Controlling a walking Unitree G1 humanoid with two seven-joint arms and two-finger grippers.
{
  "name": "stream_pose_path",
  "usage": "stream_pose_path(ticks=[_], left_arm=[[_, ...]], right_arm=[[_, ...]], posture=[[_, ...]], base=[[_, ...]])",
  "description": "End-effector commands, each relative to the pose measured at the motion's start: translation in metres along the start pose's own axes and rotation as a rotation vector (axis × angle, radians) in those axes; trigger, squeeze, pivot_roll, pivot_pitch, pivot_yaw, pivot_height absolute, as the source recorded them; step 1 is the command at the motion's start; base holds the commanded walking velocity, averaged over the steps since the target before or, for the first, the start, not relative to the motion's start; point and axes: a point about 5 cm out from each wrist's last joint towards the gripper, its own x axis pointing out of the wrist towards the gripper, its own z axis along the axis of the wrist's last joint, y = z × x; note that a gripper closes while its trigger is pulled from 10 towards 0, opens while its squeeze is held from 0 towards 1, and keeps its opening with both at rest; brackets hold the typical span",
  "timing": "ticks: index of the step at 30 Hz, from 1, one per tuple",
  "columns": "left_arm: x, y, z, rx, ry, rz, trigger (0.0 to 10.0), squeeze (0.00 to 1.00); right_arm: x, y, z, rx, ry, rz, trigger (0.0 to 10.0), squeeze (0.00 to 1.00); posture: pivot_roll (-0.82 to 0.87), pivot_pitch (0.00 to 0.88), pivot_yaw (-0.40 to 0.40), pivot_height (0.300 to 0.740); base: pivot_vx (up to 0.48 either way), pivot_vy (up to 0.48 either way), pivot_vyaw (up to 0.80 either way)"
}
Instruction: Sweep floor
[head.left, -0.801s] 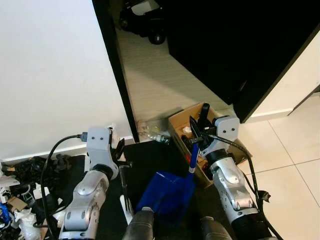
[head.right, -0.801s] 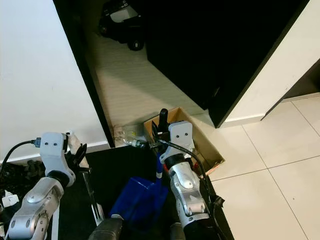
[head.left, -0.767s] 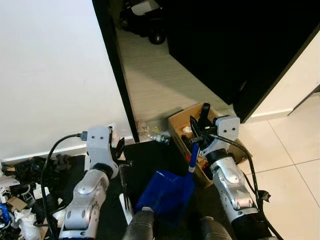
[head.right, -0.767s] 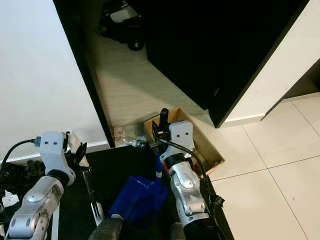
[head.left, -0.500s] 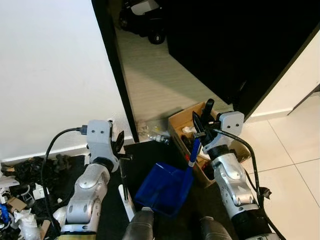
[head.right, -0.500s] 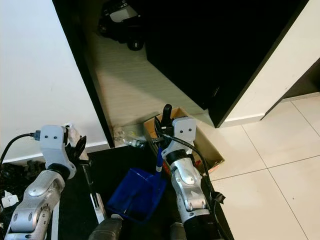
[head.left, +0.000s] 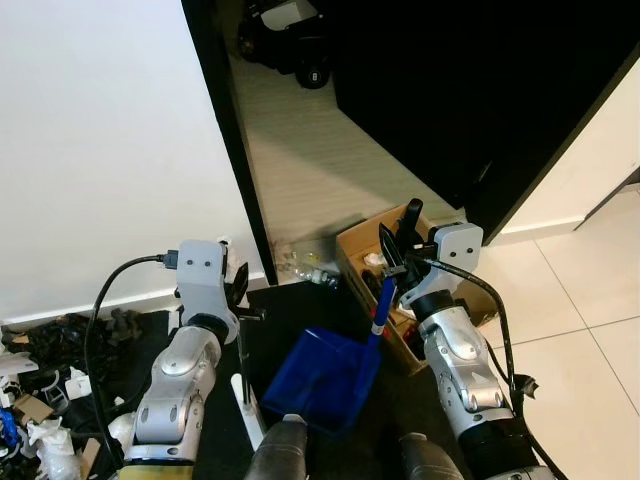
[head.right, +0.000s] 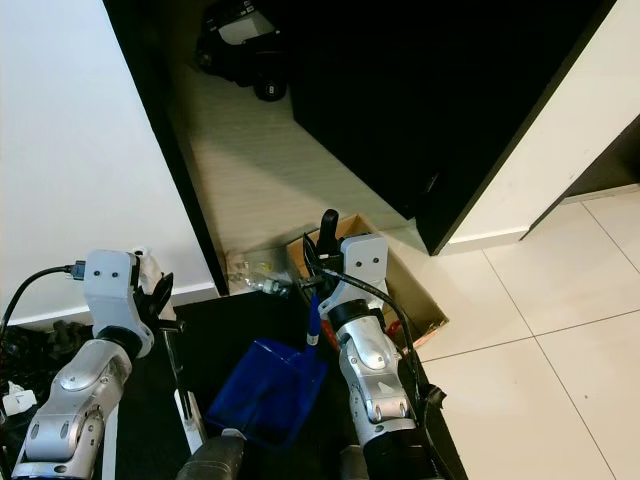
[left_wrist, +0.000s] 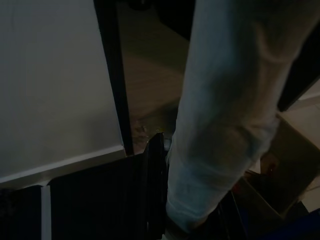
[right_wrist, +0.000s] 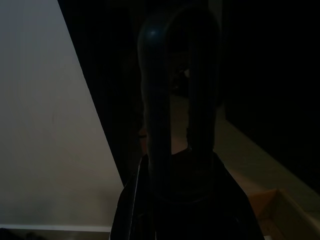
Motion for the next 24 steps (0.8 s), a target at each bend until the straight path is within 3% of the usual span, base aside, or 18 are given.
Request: stream_pose_path(ticks=[1,7,24], left_arm=[[0.0012,-0.0038,-0.0002,-0.014,-0.012,-0.015,10.0,0.00],[0.0009,0.0015,0.0010,-0.007,-0.014,-0.004,10.0,0.00],[-0.0009,0.0049,0.0011,-0.003,-0.016,0.005,10.0,0.00]], right_arm=[[0.0014,0.0046,-0.0011,0.057,-0.002,0.000,10.0,0.00],[0.0007,0.0069,-0.0028,0.060,0.006,0.012,10.0,0.00],[-0.0001,0.0083,-0.0038,0.065,0.010,0.023,10.0,0.00]], posture=[[0.22,0.152,0.010,0.740],[0.23,0.155,0.007,0.740],[0.23,0.156,0.008,0.740]], base=[[0.000,0.000,0.00],[0.000,0.084,0.00],[0.000,0.352,0.00]])
